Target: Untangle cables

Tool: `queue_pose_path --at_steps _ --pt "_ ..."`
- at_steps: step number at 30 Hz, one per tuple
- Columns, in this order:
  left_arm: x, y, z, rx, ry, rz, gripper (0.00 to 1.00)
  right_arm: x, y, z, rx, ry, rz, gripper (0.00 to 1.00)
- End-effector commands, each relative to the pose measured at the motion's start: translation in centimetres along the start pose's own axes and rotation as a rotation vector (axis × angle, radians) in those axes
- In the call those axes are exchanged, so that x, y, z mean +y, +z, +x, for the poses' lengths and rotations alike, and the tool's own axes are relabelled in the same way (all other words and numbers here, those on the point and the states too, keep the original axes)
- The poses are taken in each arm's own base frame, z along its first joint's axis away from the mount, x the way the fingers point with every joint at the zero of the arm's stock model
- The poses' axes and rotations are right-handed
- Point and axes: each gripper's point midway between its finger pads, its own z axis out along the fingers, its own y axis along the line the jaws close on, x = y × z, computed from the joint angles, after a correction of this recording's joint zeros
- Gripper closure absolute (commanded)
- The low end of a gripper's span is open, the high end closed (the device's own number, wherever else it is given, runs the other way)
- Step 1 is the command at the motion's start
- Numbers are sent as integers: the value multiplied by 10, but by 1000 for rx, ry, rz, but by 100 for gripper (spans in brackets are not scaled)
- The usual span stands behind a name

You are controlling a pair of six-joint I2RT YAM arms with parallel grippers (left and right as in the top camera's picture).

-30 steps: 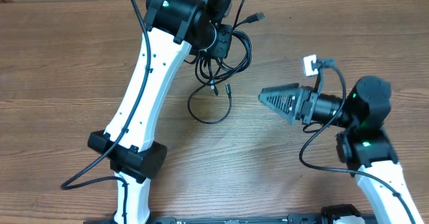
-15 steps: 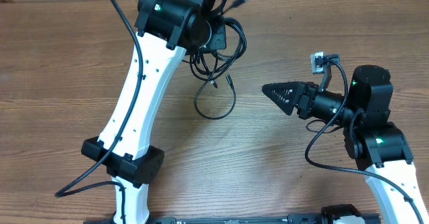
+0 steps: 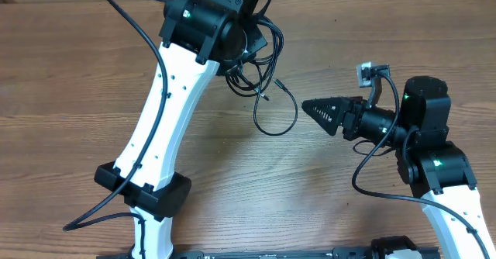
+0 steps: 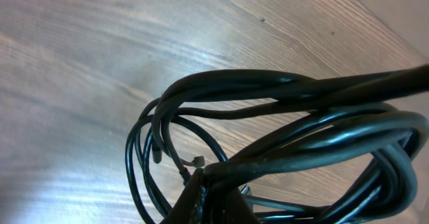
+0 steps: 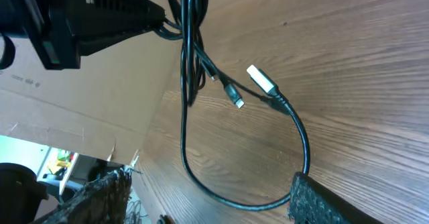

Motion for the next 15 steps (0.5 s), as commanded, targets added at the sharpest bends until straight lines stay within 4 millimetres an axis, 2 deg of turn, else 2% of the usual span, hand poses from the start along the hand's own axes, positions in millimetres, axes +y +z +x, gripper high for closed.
queue_pose_path --at_steps 1,9,15 --pt "-1 -26 -5 -47 -116 45 95 14 -3 -7 -9 -42 -24 26" --pt "7 -25 2 -17 -199 14 96 18 -4 -5 3 -46 -48 26" --pt "11 -25 1 -31 -413 1 96 18 -4 -3 11 -41 -52 26"
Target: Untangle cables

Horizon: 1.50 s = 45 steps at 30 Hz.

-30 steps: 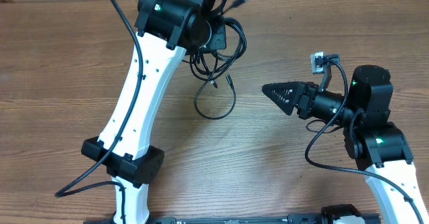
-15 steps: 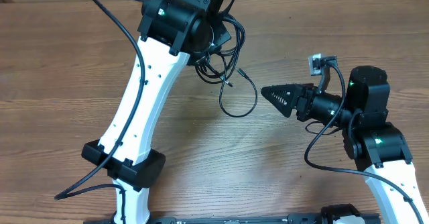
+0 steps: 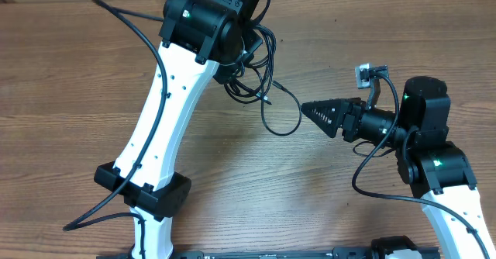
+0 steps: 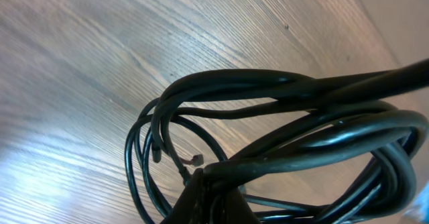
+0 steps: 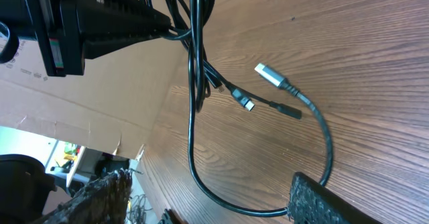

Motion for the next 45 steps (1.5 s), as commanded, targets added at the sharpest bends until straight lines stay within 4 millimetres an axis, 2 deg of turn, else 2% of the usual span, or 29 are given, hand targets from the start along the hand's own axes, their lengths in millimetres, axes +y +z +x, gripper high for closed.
queue_pose_path --at_steps 1,5,9,15,19,24,33,37,45 --pt "-2 -25 -7 -51 -188 62 96 14 -3 -6 -7 -38 -27 26" --pt "2 -26 -19 -123 -196 49 96 15 -3 -6 -4 -39 -33 26" --pt "2 -26 -20 -128 -234 52 96 17 -4 -5 0 -39 -42 26" --pt "1 -26 -16 -97 -427 65 96 23 -4 -2 21 -39 -80 26" --pt "-2 -25 -4 -22 -564 70 95 24 -4 -1 25 -31 -86 26" --pt "-3 -25 -1 6 -717 70 96 24 -4 -1 28 9 -86 30" --pt "-6 -25 0 19 -773 79 96 24 -4 0 31 27 -83 29" --pt "-14 -26 14 113 -769 82 96 23 -4 0 29 19 -83 25" --pt "-23 -32 42 292 -755 71 95 15 0 -3 24 7 -56 25"
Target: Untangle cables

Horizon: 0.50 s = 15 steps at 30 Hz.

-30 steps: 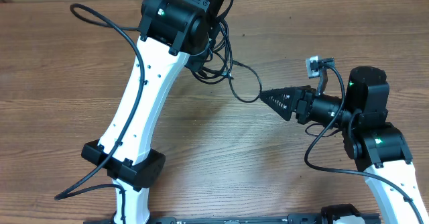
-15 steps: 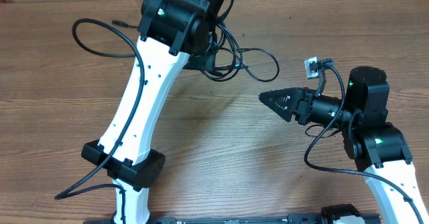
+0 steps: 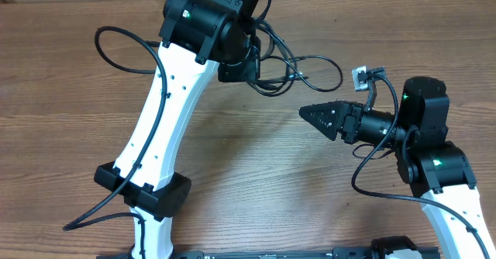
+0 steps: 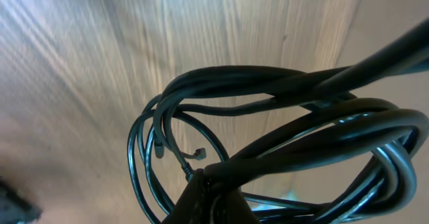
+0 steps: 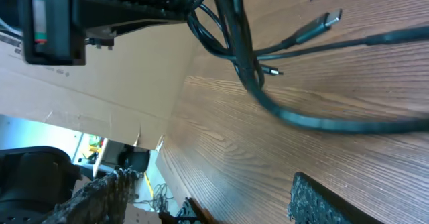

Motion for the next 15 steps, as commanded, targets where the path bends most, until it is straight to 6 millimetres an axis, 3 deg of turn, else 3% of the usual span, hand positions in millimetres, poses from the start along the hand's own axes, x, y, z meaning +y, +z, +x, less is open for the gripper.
queue_pose_path --at_steps 1,15 --pt "7 -26 23 132 1 8 96 6 0 -11 -18 -52 0 25" --pt "9 -26 27 153 2 -1 96 -7 12 -16 -4 -39 1 25"
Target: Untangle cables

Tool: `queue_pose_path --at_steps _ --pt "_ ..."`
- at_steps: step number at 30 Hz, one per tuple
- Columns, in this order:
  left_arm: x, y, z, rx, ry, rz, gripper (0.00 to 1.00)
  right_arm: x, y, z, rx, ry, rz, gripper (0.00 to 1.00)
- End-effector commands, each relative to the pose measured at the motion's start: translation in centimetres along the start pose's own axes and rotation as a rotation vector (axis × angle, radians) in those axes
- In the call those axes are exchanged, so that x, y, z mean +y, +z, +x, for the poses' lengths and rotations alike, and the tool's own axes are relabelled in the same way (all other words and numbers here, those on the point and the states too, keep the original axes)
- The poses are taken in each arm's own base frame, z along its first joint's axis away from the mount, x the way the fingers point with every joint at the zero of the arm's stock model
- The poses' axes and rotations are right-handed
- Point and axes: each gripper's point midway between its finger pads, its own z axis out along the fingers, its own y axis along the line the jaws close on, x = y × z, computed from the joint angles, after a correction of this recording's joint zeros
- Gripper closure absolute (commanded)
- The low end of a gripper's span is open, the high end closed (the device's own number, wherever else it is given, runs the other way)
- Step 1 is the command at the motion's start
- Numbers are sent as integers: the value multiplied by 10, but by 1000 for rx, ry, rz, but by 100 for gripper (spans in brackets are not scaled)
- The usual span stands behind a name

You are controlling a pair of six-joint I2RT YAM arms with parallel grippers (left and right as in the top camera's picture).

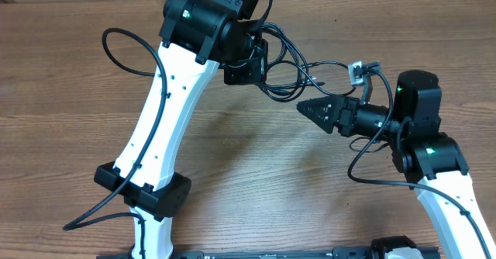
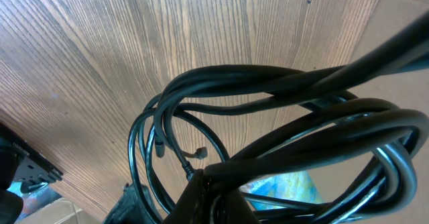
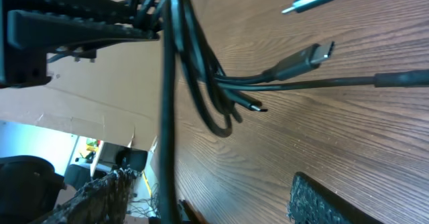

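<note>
A tangled bundle of black cables hangs from my left gripper, which is shut on it at the back of the table. In the left wrist view the thick loops spread out from the pinching fingers. My right gripper points left, just below and right of the bundle, and stands open. In the right wrist view one black strand runs down between its wide-apart fingers. A USB-C plug and a thin silver plug stick out above the wood.
The wooden table stretches left and to the front. The left arm's own supply cable loops out at the back left. The right arm's own cable hangs beside its wrist. A cardboard wall borders the table's far side.
My right gripper has moved a little farther back, closer under the bundle, and a strand now lies between its fingers. The loose ends at the right are drawn in closer to the left gripper.
At first my left gripper held the bundle at the back with a long loop trailing on the table toward my open right gripper. Later the left wrist had turned and the cables lay out to the right. Now the right gripper sits just beneath them.
</note>
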Motion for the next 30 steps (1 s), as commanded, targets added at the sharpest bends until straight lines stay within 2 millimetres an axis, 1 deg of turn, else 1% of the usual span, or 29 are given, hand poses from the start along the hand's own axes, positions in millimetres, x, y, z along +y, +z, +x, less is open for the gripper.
queue_pose_path --at_steps 1,9,17,19,20,23,30 --pt "1 -24 12 51 9 52 95 11 0 -10 -16 -50 -13 25" --pt "1 -24 13 56 10 52 95 32 11 -11 -23 -148 -67 25" --pt "2 -24 13 55 11 50 95 22 24 -12 -45 -153 20 27" --pt "2 -24 13 54 11 48 96 17 26 -14 -53 -148 44 32" --pt "2 -24 13 54 11 48 96 12 28 -15 -56 -142 60 37" --pt "3 -24 13 53 11 46 95 8 30 -15 -51 -134 66 44" --pt "3 -24 14 53 12 46 96 2 34 -14 -38 -119 74 73"
